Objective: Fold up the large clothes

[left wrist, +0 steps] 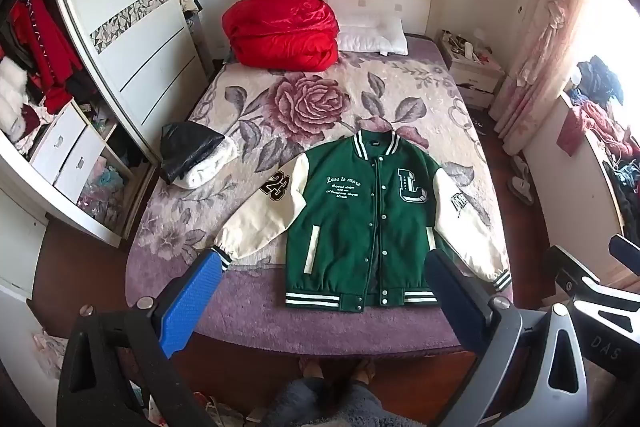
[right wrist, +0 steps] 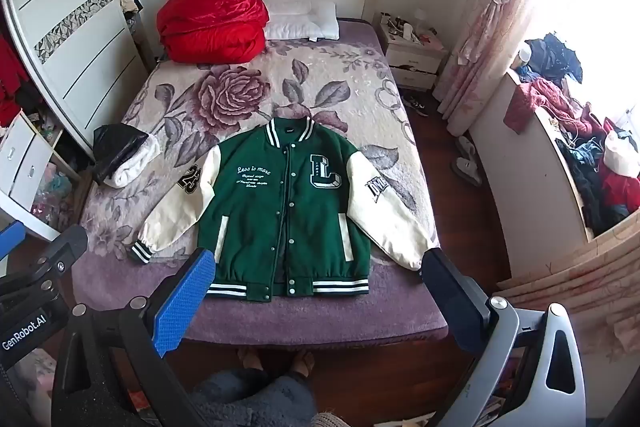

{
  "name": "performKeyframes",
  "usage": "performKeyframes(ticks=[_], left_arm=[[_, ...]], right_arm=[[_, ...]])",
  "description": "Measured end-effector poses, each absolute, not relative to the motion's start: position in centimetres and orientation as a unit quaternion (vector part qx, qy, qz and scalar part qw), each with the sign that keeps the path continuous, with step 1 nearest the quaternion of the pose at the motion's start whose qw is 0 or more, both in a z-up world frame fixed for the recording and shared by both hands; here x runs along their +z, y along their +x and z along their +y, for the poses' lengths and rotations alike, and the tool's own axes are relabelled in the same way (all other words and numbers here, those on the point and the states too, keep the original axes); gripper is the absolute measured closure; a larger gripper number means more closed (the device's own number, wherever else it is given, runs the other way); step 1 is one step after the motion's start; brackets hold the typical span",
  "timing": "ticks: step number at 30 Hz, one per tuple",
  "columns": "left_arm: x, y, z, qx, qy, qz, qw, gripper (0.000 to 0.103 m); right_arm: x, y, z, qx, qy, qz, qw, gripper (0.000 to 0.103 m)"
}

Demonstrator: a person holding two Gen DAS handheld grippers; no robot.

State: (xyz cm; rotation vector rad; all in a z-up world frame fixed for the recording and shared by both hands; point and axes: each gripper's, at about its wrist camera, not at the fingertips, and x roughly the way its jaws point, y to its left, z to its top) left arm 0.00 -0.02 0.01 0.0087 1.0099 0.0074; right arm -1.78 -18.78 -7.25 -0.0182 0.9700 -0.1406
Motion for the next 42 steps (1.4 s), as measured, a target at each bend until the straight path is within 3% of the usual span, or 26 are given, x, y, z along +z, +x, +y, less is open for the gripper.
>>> performKeyframes(ticks=[42], left_arm=[[0.04,0.15,0.16,0.004,0.003,0.482,0.876,0.000]], right_arm=[[-7.52,-1.50,-18.72,-0.070,-0.011,0.470,0.880,0.000]])
